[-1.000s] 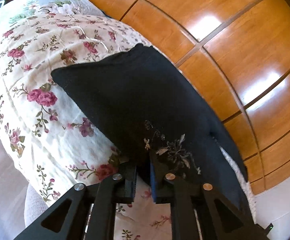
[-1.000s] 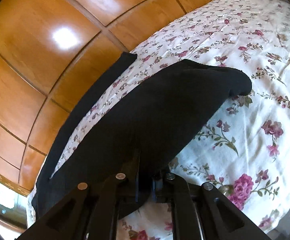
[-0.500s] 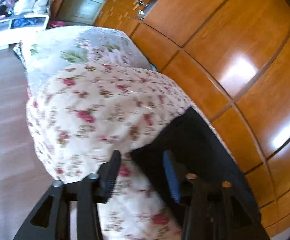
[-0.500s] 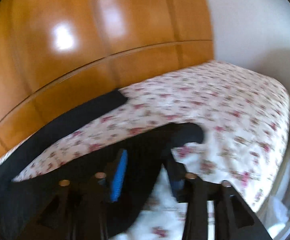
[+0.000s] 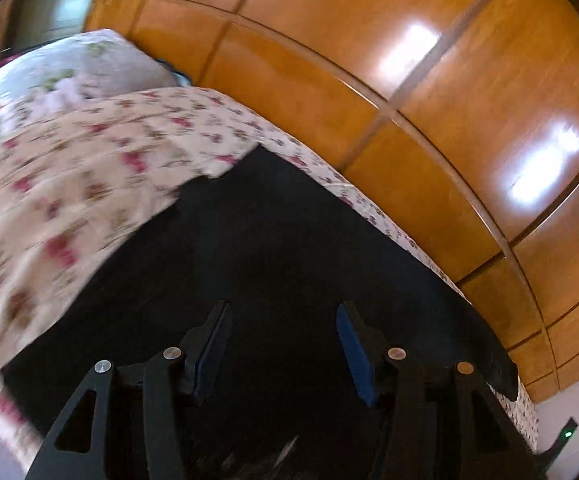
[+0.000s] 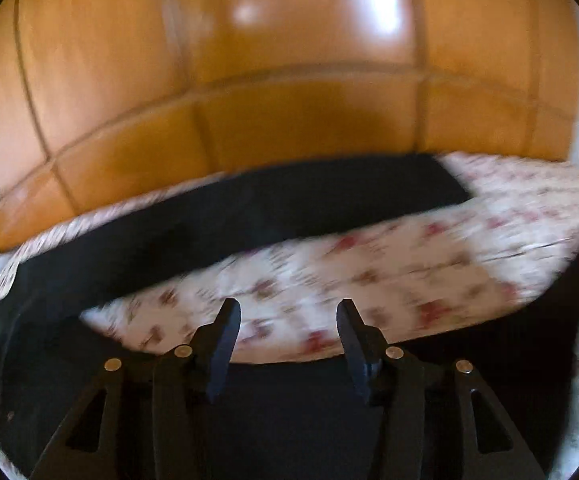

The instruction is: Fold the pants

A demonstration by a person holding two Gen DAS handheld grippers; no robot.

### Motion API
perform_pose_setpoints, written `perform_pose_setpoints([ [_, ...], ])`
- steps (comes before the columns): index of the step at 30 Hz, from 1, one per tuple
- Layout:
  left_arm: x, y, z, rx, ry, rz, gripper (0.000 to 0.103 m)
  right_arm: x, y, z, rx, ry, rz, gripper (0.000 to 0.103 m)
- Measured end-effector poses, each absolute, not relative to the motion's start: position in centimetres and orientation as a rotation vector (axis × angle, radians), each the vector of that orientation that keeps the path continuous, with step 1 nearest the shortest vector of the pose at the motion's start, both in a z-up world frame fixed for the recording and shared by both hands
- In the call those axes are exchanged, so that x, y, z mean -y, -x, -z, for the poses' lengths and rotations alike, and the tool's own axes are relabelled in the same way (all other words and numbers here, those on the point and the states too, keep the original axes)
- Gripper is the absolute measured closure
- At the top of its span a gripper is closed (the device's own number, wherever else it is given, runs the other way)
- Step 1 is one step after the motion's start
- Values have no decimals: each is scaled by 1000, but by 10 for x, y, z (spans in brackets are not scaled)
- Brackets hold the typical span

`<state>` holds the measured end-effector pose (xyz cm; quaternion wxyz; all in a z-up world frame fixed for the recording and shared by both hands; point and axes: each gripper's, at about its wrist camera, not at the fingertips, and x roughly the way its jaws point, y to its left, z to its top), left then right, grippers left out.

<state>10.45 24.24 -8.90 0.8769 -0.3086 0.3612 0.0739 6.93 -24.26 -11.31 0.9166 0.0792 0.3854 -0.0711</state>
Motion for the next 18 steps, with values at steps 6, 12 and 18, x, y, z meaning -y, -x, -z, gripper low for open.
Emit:
perform_pose_setpoints([
  [6,-251,-186,86,-793,578,-182,48,222,-101,154,-908,-99,126,52],
  [12,-280,-250,96,-829,570,-264,48,217,-102,162,-923,-40,134,44],
  [18,-315,-300,116,-876,705,-349,48,205,-102,165,-908,-12,147,42],
])
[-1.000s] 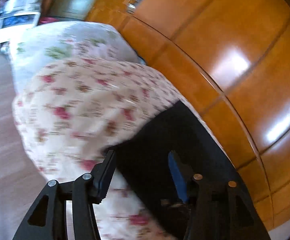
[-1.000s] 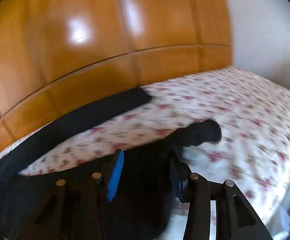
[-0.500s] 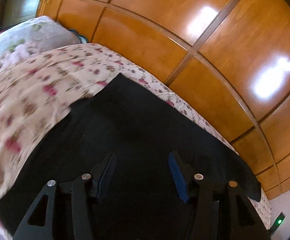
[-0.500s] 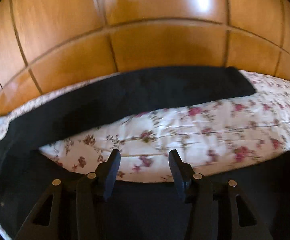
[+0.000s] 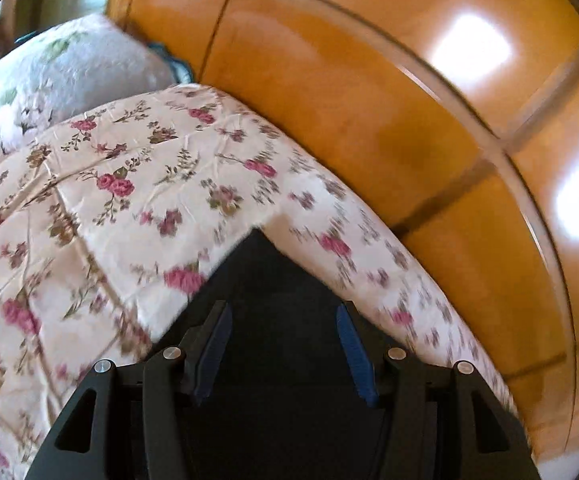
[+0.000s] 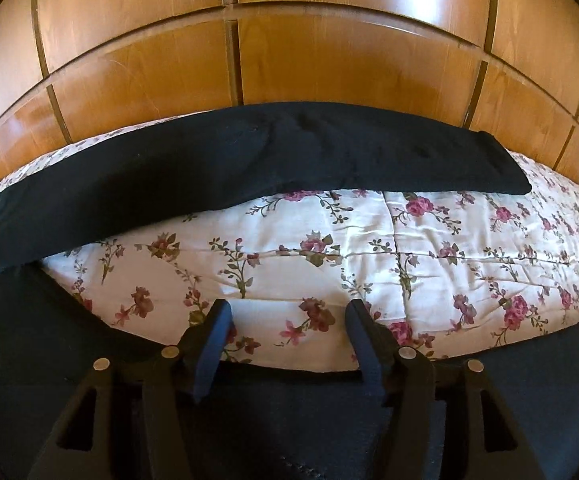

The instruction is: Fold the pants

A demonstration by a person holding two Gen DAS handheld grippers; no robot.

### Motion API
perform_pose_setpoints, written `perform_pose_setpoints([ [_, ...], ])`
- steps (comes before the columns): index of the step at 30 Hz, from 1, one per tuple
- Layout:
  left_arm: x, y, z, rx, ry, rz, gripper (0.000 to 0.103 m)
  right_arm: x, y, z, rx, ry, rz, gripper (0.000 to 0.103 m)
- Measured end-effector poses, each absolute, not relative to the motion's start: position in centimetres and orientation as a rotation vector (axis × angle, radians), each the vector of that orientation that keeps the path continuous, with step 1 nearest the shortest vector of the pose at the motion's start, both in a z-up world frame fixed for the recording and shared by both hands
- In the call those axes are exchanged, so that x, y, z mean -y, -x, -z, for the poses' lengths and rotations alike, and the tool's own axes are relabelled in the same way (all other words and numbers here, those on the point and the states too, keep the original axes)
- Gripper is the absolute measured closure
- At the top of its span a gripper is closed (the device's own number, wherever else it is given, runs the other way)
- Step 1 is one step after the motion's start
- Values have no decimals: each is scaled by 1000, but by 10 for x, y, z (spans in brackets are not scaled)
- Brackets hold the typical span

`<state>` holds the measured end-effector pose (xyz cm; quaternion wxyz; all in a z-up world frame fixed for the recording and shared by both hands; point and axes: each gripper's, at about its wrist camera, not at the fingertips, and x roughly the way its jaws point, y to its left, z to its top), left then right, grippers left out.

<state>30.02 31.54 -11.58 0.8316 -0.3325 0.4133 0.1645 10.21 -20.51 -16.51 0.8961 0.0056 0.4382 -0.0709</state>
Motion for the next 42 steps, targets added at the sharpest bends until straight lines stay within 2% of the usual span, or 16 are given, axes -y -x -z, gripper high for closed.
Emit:
perform_pose_setpoints([
  [7,-323,-336,137,-907,631,-436,49,208,-104,166,-896,-22,143,41],
  [11,-312,-333,144,-855,502,-430,51,209,-105,166,-893,-11,149,41],
  [13,-307,-331,146,-845,451,-438,64,208,-105,166,-891,-7,152,41],
  [14,-305,-329,147,-838,440,-431,67,208,-105,167,-890,-3,153,41],
  [16,-305,-328,145,-834,455,-408,83,207,-105,167,-888,2,154,41],
  [19,-303,-323,142,-818,476,-387,90,207,-104,167,-886,5,154,41],
  [32,-296,-261,98,-627,560,-297,92,207,-104,167,-883,5,153,41],
  [42,-279,-165,86,-524,688,-145,92,206,-104,167,-882,4,153,41],
])
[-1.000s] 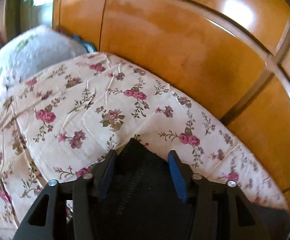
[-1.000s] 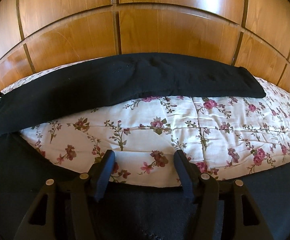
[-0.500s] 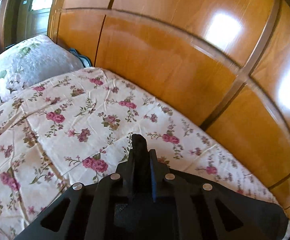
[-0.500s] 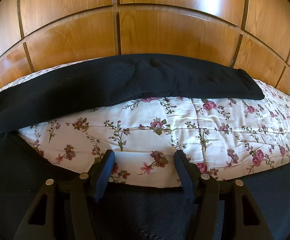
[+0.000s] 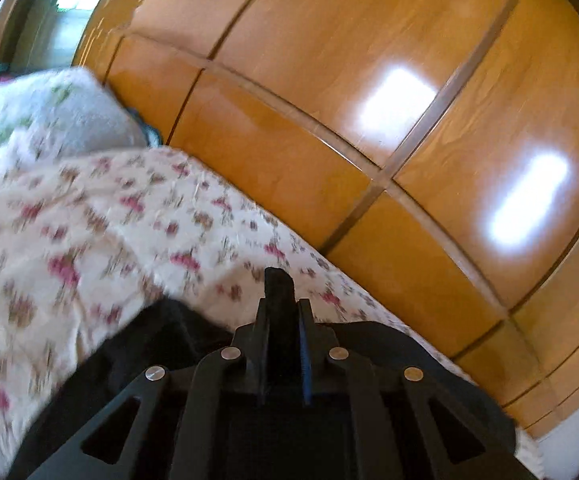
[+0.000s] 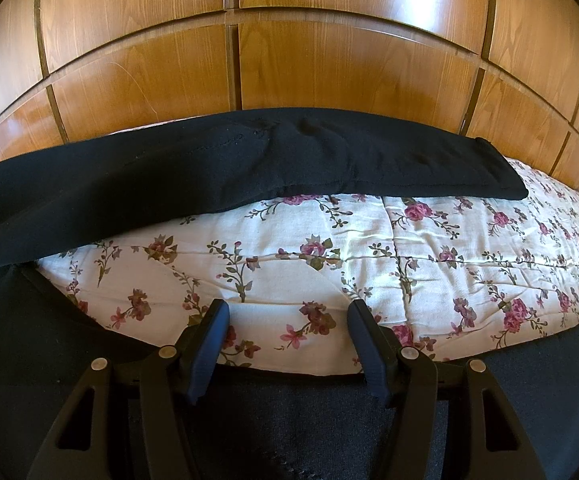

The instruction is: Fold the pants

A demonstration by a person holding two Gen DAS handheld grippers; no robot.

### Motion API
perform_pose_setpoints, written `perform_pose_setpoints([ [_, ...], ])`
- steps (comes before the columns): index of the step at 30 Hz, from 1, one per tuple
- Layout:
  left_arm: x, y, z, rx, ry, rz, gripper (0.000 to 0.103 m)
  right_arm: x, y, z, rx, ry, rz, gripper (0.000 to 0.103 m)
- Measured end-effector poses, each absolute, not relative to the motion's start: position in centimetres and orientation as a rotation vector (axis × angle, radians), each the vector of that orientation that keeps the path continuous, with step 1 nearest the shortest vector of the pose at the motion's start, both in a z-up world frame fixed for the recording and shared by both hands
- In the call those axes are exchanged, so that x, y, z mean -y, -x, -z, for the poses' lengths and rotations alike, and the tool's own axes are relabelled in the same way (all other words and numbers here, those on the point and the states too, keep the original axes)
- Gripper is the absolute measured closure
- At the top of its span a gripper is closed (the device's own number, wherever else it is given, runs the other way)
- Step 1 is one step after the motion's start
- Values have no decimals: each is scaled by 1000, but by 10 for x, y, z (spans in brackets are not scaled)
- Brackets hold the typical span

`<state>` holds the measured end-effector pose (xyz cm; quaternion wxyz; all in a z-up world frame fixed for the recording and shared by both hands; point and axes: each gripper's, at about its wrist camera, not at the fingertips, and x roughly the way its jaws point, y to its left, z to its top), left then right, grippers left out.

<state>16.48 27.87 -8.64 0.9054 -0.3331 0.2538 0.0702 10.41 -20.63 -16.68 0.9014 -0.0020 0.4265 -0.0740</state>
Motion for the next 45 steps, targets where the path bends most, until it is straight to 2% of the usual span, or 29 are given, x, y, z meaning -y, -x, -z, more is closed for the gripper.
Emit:
perform_pose_setpoints([
  [14,-271,-61,127,-496,820,-150,92,207,-104,167,-883,6,154,41],
  [18,-269,-57,158,-530,839,-169,92,206,-104,166,-886,11,157,40],
  [20,-269,-56,158,-519,845,-168,92,203,-104,166,-896,38,174,37],
  [25,-271,-55,164,-508,860,-150,92,196,-113,155,-949,58,198,37],
  [28,-270,-53,163,-494,869,-141,92,185,-118,130,-878,-30,128,37],
  [35,-271,-50,165,-481,875,-131,92,143,-185,102,-896,-188,-39,37],
  [45,-269,-50,166,-477,863,-122,92,113,-265,115,-995,-396,4,37],
])
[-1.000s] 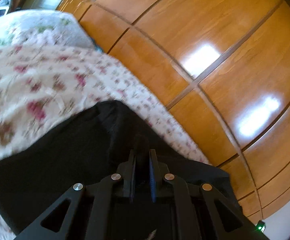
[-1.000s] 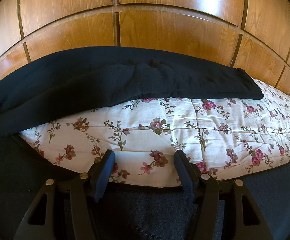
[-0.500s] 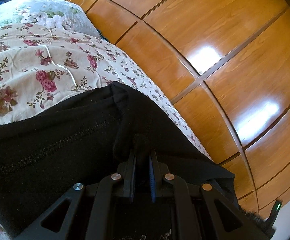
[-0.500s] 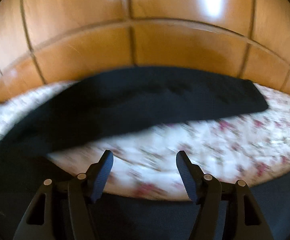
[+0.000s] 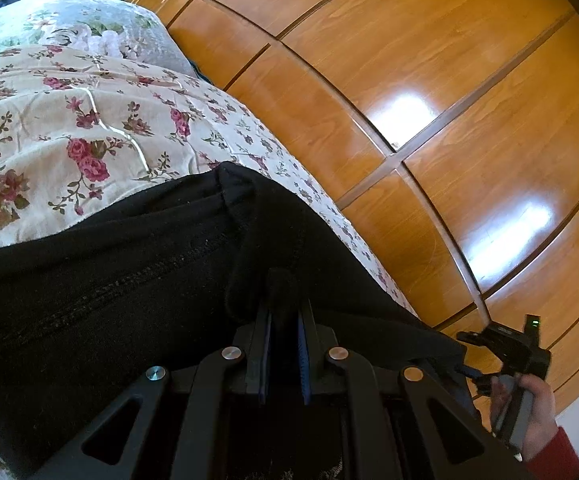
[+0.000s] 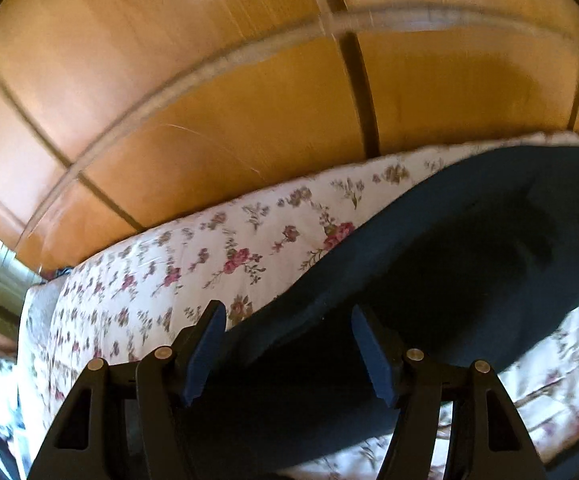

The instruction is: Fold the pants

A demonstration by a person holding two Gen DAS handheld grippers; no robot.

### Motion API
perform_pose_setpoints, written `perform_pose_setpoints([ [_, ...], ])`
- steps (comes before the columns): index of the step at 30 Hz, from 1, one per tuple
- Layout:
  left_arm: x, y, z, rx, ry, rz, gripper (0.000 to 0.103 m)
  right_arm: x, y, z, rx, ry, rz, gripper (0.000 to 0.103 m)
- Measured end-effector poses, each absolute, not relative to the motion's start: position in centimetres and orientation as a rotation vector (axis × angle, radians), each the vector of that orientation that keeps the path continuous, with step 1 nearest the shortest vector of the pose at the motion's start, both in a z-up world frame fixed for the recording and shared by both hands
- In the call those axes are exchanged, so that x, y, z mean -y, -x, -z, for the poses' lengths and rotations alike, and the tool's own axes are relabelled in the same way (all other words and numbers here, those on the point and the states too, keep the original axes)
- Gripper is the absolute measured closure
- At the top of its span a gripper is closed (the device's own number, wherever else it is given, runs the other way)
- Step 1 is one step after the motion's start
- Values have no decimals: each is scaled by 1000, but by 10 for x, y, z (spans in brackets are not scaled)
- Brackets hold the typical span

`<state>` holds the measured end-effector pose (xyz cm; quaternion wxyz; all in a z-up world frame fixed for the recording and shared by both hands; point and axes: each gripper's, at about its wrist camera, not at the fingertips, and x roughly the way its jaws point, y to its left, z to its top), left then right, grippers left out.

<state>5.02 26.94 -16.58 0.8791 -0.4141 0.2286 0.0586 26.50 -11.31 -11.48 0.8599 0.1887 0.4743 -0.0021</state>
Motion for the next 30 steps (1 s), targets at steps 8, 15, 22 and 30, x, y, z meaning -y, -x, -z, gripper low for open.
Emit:
perform_pose_setpoints([
  [8,-272,-50,166,-474,874,-110,92,118,-261,131,-1019,-412,-46,90],
  [15,-285,-44,156,-483,976,-47,92,120,-205,84,-880,-245,-127,91],
  [22,-316,-17,111,-336,1091,61,92,119,-142,57,-790,-176,-216,91],
  [30,-340,9,114,-377,1096,17,92,94,-65,52,-693,-77,-276,91],
])
